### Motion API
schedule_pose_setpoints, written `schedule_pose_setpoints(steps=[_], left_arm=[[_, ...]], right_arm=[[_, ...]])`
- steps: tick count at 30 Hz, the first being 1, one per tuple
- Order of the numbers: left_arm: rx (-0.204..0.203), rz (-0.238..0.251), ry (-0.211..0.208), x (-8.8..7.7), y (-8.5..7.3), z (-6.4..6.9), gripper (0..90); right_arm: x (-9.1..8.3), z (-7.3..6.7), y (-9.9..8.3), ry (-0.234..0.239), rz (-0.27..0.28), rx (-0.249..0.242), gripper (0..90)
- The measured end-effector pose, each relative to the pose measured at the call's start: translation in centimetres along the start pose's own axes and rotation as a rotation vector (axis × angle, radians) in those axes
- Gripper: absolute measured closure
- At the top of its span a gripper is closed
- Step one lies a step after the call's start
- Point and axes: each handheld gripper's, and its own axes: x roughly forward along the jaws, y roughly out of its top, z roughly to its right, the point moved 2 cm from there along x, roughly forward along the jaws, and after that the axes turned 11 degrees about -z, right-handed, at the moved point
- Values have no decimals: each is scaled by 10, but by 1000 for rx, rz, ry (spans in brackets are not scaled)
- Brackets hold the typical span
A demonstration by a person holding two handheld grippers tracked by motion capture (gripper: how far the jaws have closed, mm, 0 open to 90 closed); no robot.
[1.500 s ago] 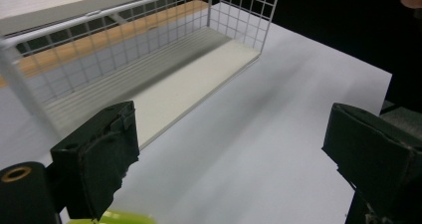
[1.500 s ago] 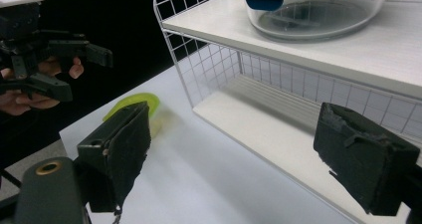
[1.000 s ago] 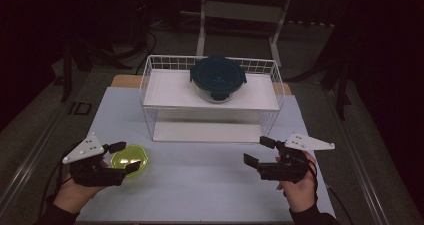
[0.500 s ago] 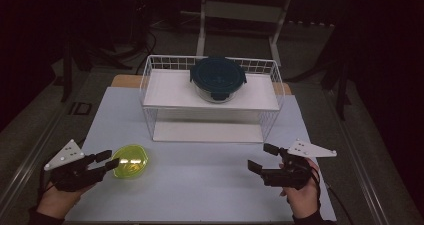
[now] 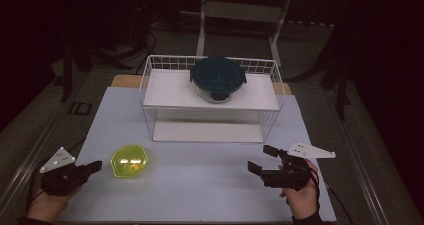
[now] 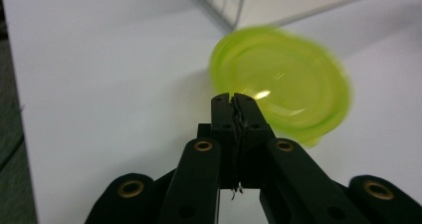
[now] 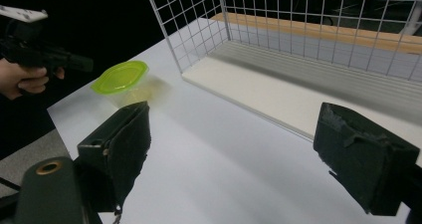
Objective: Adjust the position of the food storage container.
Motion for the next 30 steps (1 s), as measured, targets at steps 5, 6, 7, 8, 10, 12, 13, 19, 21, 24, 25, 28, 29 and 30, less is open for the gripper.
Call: schedule_pose_setpoints(steps=[5, 6, 7, 8, 10, 12, 13, 19, 21, 24, 25, 28, 29, 30], left_arm=[[13, -94, 2, 26, -10, -3, 883], [13, -94, 2, 26, -10, -3, 882], [21, -119, 2, 34, -11, -3, 883], [21, -119, 2, 34, -11, -3, 883], [34, -134, 5, 40, -11, -2, 883], [38, -142, -4, 46, -10, -2, 883], [46, -150, -12, 50, -8, 0, 883], [53, -149, -27, 56, -2, 3, 884], [55, -144, -40, 57, 0, 4, 884], [62, -147, -41, 61, 4, 6, 884], [70, -146, -45, 62, 4, 7, 886], [80, -155, -45, 65, 6, 10, 887], [81, -158, -45, 65, 7, 10, 886], [80, -159, -48, 64, 6, 10, 886]], right_arm=[[0, 0, 0, 5, 4, -2, 145], [0, 0, 0, 5, 4, -2, 145], [0, 0, 0, 3, 3, -2, 145], [0, 0, 0, 3, 3, -2, 145], [0, 0, 0, 5, 3, 1, 146], [0, 1, 0, 5, 4, 4, 146], [0, 1, 0, 6, 4, 4, 146], [-1, 2, -1, 4, 5, 5, 147], [-1, 2, -1, 6, 7, 7, 147], [-2, 2, -1, 3, 8, 3, 147], [-2, 2, -1, 4, 8, 4, 147], [-2, 2, -1, 4, 9, 5, 147], [-2, 2, -1, 6, 10, 5, 148], [-2, 2, -1, 5, 9, 5, 148]])
